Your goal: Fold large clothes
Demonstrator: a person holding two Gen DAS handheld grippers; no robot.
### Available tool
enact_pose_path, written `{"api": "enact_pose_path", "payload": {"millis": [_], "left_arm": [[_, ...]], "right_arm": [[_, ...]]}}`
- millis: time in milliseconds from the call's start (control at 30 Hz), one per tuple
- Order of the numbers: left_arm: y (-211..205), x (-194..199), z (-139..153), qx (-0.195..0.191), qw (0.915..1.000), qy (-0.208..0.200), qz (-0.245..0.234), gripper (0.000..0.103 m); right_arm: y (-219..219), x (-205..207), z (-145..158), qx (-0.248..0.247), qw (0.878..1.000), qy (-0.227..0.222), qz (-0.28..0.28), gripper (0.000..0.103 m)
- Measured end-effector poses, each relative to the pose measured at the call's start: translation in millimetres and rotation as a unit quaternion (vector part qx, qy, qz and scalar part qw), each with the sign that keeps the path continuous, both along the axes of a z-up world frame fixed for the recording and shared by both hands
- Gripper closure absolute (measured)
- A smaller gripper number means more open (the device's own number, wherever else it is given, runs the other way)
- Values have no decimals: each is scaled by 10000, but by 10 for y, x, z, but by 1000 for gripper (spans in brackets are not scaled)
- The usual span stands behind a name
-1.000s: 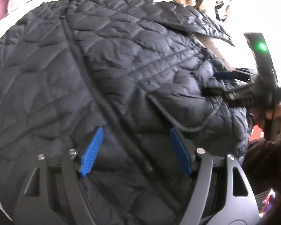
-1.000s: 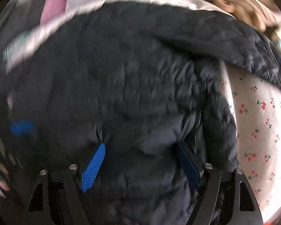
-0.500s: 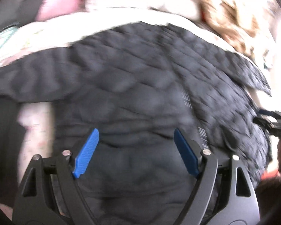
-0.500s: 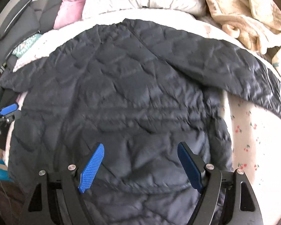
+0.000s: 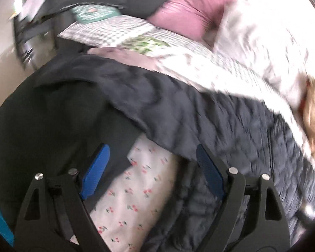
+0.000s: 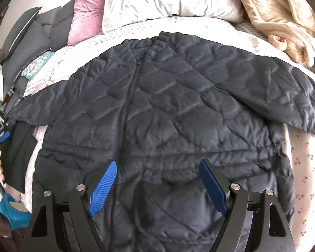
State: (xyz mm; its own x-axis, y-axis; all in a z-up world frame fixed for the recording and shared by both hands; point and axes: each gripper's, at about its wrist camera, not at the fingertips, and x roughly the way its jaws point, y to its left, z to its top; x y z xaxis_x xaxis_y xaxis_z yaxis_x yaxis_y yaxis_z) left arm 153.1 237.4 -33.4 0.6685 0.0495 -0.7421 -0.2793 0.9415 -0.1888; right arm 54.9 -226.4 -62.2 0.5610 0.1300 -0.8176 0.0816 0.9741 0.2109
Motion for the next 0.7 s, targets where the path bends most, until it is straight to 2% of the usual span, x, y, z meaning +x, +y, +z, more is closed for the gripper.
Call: {"api": "enact_pose_path", "payload": {"millis": [167, 267, 433, 500, 533, 567, 600, 633, 667, 700], "left_arm": [[435, 83, -25, -425, 9978, -13, 515, 18], [705, 169, -8, -668, 9945, -156, 790, 18], [1132, 351, -110, -1322, 9839, -195, 1191, 19], [1259, 385, -146, -1478, 9782, -247, 1437, 27], [1306, 398, -156, -1531, 9756, -272, 1548, 36], [1340, 403, -162, -1574, 9735, -306, 1632, 51], [1362, 414, -165, -1625, 9718, -355, 1670, 60], [1370, 429, -166, -1717, 9708, -390, 1627, 79], [1357, 456, -154, -1773, 9710, -384, 1555, 92], [1309, 470, -87, -1733, 9728, -454, 1470, 95]], "right_arm": [[106, 155, -34, 245, 9996, 22, -99, 21], [119, 211, -47, 368, 9992, 12, -178, 21], [68, 294, -92, 452, 9985, 70, -299, 21], [39, 329, -115, 459, 9983, 93, -350, 21], [23, 342, -124, 471, 9982, 104, -365, 21], [6, 363, -134, 488, 9980, 114, -387, 21], [-8, 386, -142, 501, 9978, 114, -407, 21], [-22, 410, -147, 505, 9977, 111, -429, 21], [-35, 425, -150, 505, 9977, 107, -438, 21], [-40, 447, -150, 506, 9977, 104, -444, 21]]}}
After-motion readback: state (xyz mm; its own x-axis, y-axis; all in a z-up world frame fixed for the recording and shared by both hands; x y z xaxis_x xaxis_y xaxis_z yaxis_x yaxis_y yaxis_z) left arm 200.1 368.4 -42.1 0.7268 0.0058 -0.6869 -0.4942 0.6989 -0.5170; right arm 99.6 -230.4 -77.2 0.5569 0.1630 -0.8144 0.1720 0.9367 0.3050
